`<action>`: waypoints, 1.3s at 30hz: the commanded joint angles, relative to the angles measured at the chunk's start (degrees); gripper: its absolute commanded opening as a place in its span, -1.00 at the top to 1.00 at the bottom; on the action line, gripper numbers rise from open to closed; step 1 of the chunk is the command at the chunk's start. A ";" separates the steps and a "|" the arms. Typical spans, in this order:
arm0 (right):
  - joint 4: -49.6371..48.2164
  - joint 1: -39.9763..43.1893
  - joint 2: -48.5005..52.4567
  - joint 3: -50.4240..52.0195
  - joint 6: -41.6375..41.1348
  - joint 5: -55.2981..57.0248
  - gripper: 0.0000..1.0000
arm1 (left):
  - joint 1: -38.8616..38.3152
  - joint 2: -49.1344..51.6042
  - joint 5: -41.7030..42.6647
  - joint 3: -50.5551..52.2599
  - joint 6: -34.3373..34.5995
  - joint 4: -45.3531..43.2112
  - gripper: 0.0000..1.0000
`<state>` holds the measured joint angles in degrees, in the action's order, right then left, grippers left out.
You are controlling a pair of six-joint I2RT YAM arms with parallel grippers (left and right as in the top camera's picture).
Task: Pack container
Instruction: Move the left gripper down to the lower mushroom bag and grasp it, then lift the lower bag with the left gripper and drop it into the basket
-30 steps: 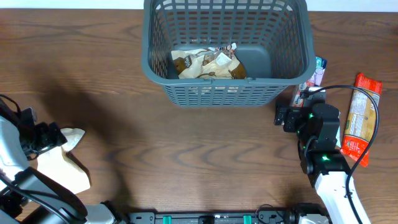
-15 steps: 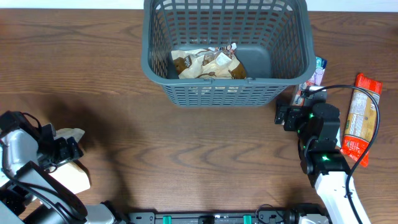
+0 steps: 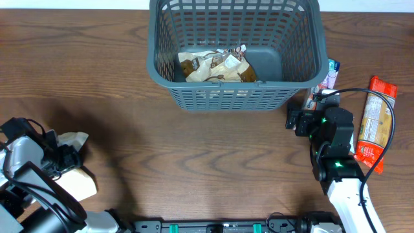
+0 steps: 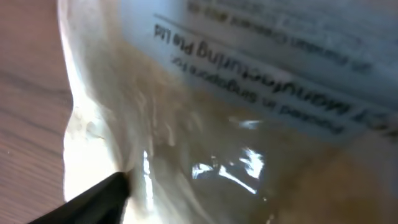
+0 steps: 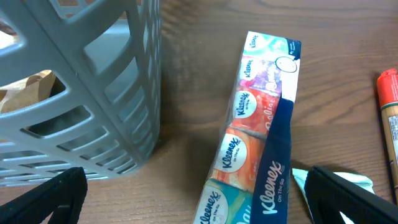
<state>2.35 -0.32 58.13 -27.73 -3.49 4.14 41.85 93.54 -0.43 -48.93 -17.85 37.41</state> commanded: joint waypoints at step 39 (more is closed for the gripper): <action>-2.64 0.31 -0.04 -0.98 -0.72 0.61 -0.99 | -37.29 -15.56 5.77 -46.29 11.52 13.27 0.88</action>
<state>0.10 -0.32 58.13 -27.73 -3.49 4.14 8.60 78.74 5.61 -88.84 -7.25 51.44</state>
